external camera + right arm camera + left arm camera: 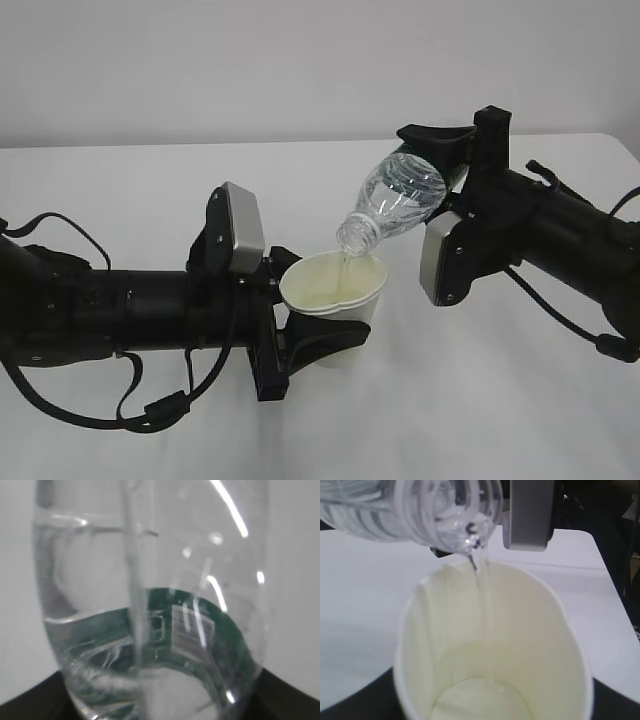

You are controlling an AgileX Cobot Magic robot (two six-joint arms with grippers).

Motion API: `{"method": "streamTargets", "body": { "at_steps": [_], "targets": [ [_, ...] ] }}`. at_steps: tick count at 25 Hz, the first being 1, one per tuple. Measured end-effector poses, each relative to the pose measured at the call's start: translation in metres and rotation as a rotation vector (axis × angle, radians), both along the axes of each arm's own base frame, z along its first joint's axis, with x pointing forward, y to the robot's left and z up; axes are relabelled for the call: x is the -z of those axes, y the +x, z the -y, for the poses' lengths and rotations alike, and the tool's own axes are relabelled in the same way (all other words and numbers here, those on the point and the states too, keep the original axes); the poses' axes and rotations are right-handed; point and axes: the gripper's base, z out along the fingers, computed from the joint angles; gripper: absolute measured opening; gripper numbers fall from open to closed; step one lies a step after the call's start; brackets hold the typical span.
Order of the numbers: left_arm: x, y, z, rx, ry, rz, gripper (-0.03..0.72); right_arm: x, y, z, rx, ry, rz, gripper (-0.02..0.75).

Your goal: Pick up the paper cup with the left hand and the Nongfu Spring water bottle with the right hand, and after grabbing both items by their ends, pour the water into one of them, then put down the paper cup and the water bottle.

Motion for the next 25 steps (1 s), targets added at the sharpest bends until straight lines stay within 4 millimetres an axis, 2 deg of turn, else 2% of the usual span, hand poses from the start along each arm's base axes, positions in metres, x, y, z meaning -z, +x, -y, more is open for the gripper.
{"method": "streamTargets", "body": {
  "at_steps": [25],
  "targets": [
    [0.0001, 0.0000, 0.0000, 0.000, 0.001, 0.000, 0.432, 0.0000, 0.0001, 0.0001, 0.001, -0.013, 0.010, 0.467]
  ]
}}
